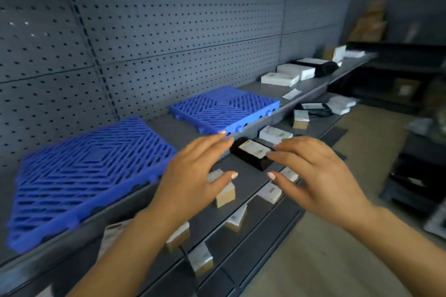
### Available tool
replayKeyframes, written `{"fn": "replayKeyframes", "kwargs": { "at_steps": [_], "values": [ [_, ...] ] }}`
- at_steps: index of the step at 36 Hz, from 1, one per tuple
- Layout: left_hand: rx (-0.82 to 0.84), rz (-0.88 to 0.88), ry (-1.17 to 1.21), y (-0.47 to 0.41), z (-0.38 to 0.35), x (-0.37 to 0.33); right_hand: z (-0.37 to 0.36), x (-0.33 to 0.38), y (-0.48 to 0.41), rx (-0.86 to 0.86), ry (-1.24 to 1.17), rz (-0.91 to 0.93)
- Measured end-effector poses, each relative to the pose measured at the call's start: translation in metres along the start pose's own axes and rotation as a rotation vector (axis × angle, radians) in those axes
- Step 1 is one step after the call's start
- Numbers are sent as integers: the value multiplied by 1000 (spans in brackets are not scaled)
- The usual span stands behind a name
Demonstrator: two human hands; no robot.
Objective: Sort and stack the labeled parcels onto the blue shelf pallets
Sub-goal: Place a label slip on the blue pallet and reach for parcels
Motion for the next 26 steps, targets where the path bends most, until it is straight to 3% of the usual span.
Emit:
{"fn": "replayKeyframes", "kwargs": {
  "at_steps": [11,26],
  "values": [
    [-7,-50,105,-92,-138,-27,11,-139,13,-16,159,-47],
    [-9,-122,134,-202,-298,3,-62,-325,6,-11,184,-125]
  ]
}}
Point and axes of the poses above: each hand's wrist, its own y-axis away from the middle knuckle, its own z-axis out of the back of the hand, x = y × z, the point moved 9 cm from there along -y, towards the middle knuckle, and after that the axes turned 14 degrees about -x, right-handed, at the moved point
